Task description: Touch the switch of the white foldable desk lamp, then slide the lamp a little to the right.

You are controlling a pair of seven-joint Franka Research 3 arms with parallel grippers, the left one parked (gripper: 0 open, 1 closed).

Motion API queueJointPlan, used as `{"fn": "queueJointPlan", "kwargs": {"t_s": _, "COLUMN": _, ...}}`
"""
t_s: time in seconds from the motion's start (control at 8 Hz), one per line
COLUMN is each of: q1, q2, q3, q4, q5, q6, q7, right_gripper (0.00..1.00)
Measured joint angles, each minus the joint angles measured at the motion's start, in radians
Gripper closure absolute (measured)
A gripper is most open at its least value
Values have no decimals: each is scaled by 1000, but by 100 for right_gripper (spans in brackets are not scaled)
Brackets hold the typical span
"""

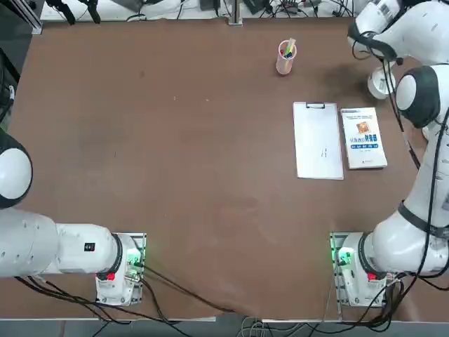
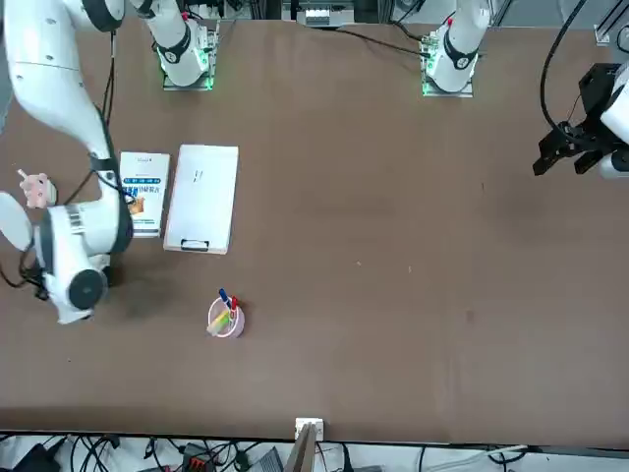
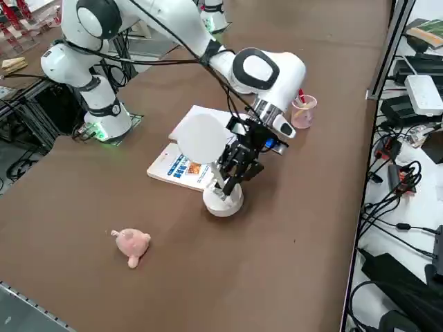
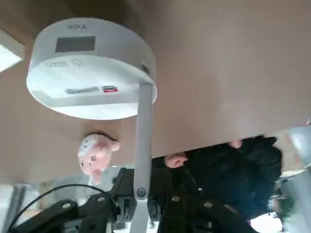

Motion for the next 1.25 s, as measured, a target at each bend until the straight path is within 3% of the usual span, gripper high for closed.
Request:
{"fn": "queueJointPlan", "kwargs": {"t_s": 0.5, "q1": -86, "q2": 8, "q3": -1, "q4": 16, "q5": 73, "q6": -2, "q7": 157, "right_gripper": 85}}
{"fn": "queueJointPlan", "kwargs": {"t_s": 1.25, "q1": -95, "q2": 37, "q3": 4, "q4": 16, "q5": 78, "q6": -76, "q7": 163, "right_gripper": 85}}
